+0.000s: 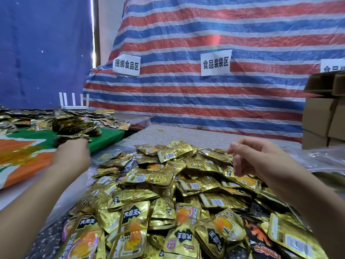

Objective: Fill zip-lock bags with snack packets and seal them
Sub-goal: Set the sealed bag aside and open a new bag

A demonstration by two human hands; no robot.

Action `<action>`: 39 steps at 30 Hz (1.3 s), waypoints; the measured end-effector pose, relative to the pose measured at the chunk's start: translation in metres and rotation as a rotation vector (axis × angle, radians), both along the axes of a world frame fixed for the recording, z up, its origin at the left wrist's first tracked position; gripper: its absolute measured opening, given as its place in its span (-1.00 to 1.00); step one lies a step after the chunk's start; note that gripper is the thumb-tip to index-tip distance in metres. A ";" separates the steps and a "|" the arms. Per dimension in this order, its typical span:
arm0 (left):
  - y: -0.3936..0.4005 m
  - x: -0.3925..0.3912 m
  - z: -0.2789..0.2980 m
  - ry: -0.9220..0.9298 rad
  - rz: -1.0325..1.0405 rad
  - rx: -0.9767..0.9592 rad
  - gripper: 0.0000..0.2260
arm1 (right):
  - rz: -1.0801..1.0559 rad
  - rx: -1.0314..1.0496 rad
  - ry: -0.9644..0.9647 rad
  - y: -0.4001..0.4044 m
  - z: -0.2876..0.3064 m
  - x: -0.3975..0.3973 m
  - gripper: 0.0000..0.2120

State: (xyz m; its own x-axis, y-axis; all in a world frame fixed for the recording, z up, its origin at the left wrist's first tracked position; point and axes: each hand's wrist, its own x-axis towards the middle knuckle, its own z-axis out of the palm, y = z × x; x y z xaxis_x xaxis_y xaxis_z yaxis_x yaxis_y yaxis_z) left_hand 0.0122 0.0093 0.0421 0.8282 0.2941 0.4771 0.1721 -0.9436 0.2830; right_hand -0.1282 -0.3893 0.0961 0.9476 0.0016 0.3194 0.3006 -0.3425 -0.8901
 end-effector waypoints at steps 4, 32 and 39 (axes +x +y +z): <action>-0.058 -0.027 0.035 -0.295 -0.364 -0.239 -0.76 | 0.001 0.002 -0.001 -0.001 -0.002 0.002 -0.78; -0.248 -0.065 0.047 0.096 -1.180 -0.332 -0.88 | -0.499 -0.452 -0.441 -0.025 -0.014 0.017 -0.61; -0.264 -0.076 0.038 -0.194 -1.041 -0.575 -0.85 | -0.482 -0.478 -0.438 -0.008 -0.016 0.013 -0.65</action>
State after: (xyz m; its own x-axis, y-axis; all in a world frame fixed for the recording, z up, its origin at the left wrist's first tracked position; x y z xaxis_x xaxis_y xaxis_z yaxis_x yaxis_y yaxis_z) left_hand -0.0637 -0.2544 0.0802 0.7238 -0.2620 0.6383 -0.6887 -0.3317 0.6447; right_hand -0.1149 -0.3969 0.0801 0.6679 -0.1453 0.7299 0.3103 -0.8370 -0.4506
